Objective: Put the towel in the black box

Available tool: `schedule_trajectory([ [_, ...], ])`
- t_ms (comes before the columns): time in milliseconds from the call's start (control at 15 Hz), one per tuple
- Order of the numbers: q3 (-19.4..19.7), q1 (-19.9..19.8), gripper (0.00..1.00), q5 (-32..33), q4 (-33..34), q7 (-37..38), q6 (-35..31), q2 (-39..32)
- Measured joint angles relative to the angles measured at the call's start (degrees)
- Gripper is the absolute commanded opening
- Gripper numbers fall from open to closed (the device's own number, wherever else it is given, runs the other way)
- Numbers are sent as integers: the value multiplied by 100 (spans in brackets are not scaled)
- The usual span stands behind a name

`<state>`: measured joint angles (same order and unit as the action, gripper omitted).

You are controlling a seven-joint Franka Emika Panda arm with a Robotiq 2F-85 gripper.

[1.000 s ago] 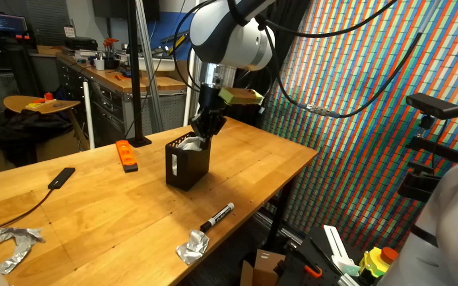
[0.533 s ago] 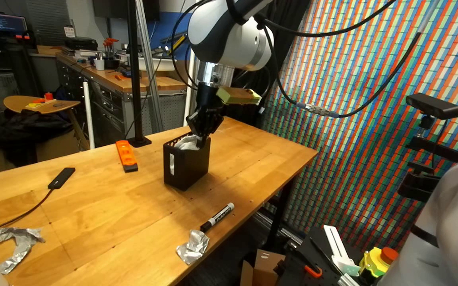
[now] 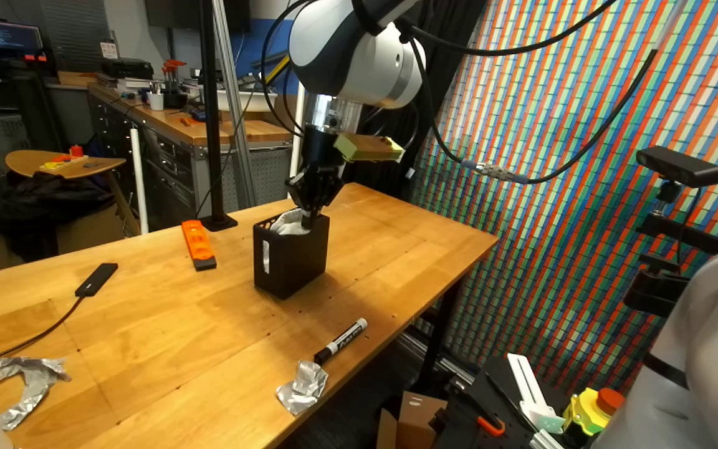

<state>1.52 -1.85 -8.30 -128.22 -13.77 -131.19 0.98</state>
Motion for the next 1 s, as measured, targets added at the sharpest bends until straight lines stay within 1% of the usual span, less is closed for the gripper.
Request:
schedule_trajectory([
  [267,-28,38,2,0,68,-31,-94,0],
  [1000,-58,60,2,0,231,-123,-100,-120],
])
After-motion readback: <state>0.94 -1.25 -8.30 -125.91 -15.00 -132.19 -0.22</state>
